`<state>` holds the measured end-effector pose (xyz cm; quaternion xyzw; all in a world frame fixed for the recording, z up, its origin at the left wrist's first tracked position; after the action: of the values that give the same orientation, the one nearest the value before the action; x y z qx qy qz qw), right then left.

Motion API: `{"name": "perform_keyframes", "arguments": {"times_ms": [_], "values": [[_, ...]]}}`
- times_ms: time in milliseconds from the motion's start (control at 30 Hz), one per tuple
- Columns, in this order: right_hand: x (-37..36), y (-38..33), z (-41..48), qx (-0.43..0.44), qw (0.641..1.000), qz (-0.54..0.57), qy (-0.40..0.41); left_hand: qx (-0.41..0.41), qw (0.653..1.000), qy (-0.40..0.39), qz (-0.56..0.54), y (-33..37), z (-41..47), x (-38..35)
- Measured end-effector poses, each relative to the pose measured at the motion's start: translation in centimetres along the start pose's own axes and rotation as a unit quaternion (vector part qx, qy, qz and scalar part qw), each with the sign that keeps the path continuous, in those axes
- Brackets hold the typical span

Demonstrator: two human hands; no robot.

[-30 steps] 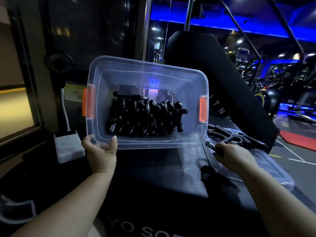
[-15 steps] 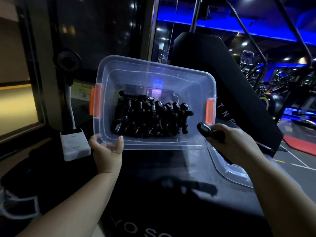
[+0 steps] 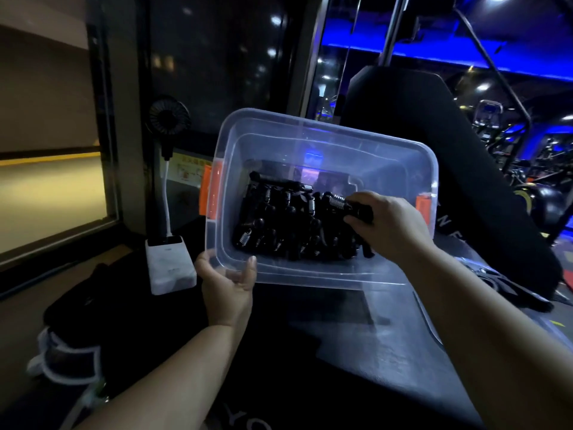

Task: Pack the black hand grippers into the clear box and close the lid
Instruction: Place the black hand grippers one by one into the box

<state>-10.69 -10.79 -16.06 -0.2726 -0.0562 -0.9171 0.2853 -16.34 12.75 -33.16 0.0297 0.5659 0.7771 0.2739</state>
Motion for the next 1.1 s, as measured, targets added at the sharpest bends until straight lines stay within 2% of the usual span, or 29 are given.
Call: {"name": "perform_keyframes", "arguments": {"times_ms": [567,767,933,1100], "values": [[-9.0,4.5,7.3,-0.015,0.997,-0.073,-0.020,-0.035,0.999,0.013,-0.027,0.4,-0.2,0.0],[-11.2,6.1,7.5,-0.038,0.995,-0.078,-0.056,-0.057,0.998,0.009,-0.024,0.6,-0.3,0.0],[-13.3,6.6,7.0,-0.033,0.988,-0.088,-0.126,-0.059,0.998,-0.005,-0.029,0.7,-0.4,0.1],[-14.0,6.5,7.0,-0.045,0.986,-0.093,-0.133,-0.063,0.998,-0.007,-0.030,0.7,-0.3,0.1]]}}
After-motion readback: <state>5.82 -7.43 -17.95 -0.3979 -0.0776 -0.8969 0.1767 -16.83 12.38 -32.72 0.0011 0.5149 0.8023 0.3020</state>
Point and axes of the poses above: each hand's wrist, its own z-axis towards the middle knuckle, its own x-axis out of the back of the hand, y = z × x, the point moved 5 cm from there along z, towards the middle knuckle, and after that the axes turned 14 degrees about y, right-handed, at the moved point
